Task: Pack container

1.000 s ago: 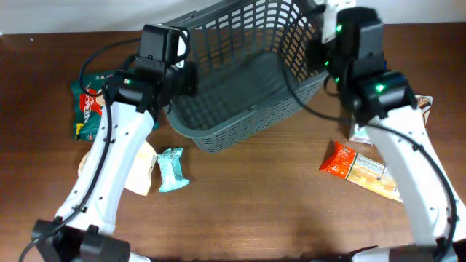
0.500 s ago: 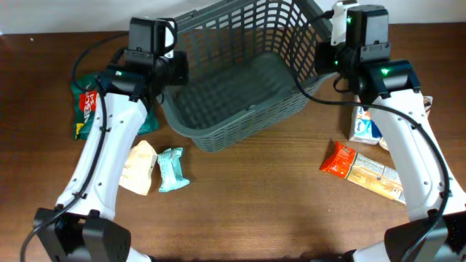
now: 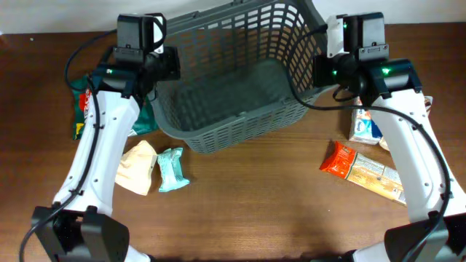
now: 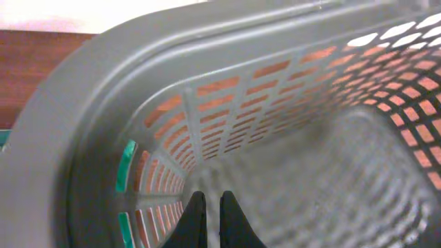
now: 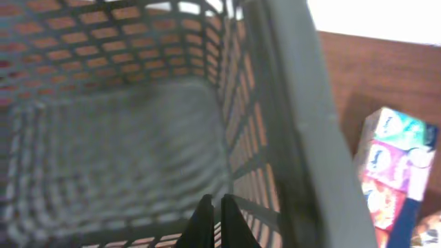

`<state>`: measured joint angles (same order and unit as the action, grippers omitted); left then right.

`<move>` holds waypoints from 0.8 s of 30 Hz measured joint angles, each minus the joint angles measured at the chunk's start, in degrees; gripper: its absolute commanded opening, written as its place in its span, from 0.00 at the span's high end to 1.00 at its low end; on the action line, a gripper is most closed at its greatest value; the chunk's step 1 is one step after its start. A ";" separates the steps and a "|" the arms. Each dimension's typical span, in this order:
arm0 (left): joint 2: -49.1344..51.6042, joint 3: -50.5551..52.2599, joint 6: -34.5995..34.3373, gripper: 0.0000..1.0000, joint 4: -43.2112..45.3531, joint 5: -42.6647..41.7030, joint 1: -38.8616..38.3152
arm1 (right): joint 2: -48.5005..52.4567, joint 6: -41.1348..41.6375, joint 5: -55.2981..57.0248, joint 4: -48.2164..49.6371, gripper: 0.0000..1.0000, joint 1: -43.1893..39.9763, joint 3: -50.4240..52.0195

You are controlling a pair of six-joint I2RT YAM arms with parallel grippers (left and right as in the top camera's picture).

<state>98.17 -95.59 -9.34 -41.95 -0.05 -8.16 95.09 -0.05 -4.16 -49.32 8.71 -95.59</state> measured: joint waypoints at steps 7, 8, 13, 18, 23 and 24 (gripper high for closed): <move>0.33 0.00 0.07 0.98 1.27 0.87 0.33 | -0.13 0.04 -4.37 -4.04 0.96 0.07 -0.52; 0.37 0.00 0.04 0.98 1.44 0.94 0.33 | -0.24 0.02 -4.81 -4.74 0.96 0.13 -0.52; 0.72 0.00 0.07 0.98 2.69 1.42 0.44 | -0.70 0.00 -5.49 -7.10 0.97 1.18 -0.55; 0.76 -0.07 0.13 0.98 2.97 2.03 0.76 | -0.74 0.04 -5.46 -7.98 0.97 2.97 -0.50; 1.36 -1.68 0.55 0.98 2.64 2.97 1.29 | -0.76 0.07 -5.46 -7.98 0.96 4.20 -0.50; 1.46 -2.08 0.59 0.98 2.49 3.19 1.46 | -0.76 0.07 -5.46 -7.98 0.96 4.26 -0.50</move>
<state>99.63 -97.67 -8.75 -39.46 3.14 -6.70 94.32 0.01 -9.63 -57.30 12.97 -96.09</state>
